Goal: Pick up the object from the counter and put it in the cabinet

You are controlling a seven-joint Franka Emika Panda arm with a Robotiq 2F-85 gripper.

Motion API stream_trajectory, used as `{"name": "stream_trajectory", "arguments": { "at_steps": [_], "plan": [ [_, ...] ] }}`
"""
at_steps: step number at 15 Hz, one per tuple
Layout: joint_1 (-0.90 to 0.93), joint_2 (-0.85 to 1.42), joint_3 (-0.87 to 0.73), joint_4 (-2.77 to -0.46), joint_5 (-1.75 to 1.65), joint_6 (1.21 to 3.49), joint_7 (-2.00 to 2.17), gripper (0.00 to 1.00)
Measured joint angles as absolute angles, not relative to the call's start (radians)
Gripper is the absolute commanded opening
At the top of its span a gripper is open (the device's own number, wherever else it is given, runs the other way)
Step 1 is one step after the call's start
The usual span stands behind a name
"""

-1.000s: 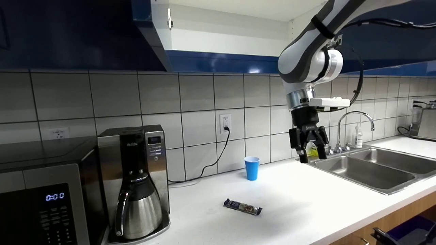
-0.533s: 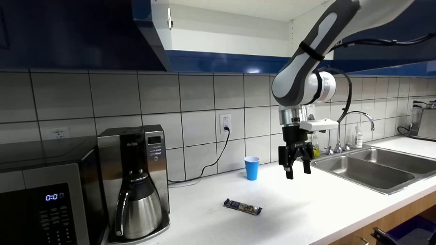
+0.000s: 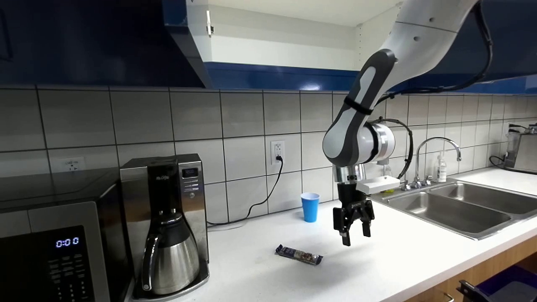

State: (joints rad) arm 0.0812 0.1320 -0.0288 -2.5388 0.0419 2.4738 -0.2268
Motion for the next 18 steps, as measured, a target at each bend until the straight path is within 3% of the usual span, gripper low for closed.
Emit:
{"name": "stream_trajectory", "arguments": {
  "at_steps": [18],
  "plan": [
    [0.081,0.534,0.071,-2.143,-0.122,2.491,-0.290,1.00]
  ]
}}
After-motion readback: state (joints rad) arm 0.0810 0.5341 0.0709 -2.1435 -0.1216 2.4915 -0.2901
